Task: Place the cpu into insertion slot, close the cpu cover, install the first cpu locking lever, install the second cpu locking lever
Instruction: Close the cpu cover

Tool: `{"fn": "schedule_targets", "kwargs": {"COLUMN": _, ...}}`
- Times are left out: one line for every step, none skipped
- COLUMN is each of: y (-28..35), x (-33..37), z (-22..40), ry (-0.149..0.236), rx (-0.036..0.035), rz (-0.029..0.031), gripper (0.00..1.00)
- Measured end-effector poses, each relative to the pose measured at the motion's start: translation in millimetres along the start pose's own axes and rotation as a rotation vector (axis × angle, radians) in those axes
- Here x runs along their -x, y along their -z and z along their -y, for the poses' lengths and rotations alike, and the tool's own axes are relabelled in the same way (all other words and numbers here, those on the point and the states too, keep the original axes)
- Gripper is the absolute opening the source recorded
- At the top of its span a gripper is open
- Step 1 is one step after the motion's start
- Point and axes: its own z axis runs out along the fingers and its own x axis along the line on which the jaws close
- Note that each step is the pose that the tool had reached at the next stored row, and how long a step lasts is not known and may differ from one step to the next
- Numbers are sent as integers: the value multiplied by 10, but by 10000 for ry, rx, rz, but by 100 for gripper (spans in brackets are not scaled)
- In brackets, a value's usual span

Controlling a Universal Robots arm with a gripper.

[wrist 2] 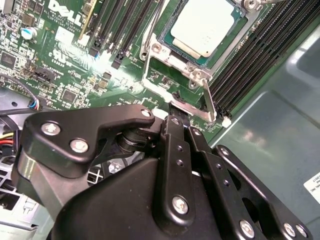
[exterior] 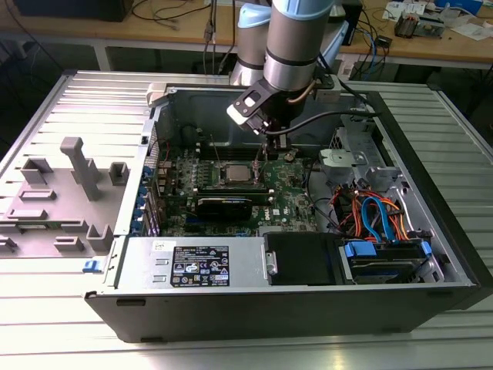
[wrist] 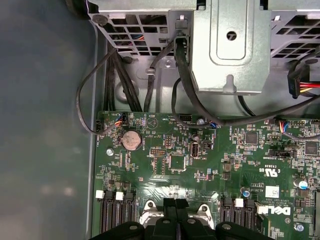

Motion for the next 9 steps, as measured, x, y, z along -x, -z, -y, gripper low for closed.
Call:
{"fn": "schedule_targets", "kwargs": {"y": -1, "x": 0, "z": 10, "ry": 0, "rx": 0, "rz": 0, "gripper": 11}}
{"fn": "schedule_targets", "kwargs": {"y": -1, "x": -1, "z": 16, "ry": 0, "rx": -1, "rz": 0, "gripper": 11}}
{"fn": "schedule_targets", "kwargs": {"y": -2, "x": -1, "z": 22, "ry": 0, "rx": -3, "rz": -1, "gripper": 11}}
{"fn": "schedule_targets", "kwargs": {"y": -3, "x": -1, "z": 27, "ry": 0, "rx": -3, "rz": -1, "gripper": 11}}
{"fn": "schedule_targets", "kwargs": {"y": -3, "x": -1, "z": 30, "ry": 0, "rx": -4, "rz": -1, "gripper": 11}}
{"fn": "schedule_targets", "kwargs": {"y": -3, "x": -2, "z": 38, "ry": 1, "rx": -5, "rz": -1, "gripper": 11}}
{"fn": "schedule_targets", "kwargs": {"y": -3, "x": -2, "z": 46, "ry": 0, "rx": -5, "rz": -1, "gripper": 11}}
{"fn": "schedule_targets", "kwargs": {"y": -4, "x": -2, "z": 54, "ry": 0, "rx": -5, "rz": -2, "gripper": 11}}
{"fn": "schedule_targets", "kwargs": {"y": -5, "x": -3, "z": 64, "ry": 0, "rx": -7, "rz": -2, "gripper": 11}}
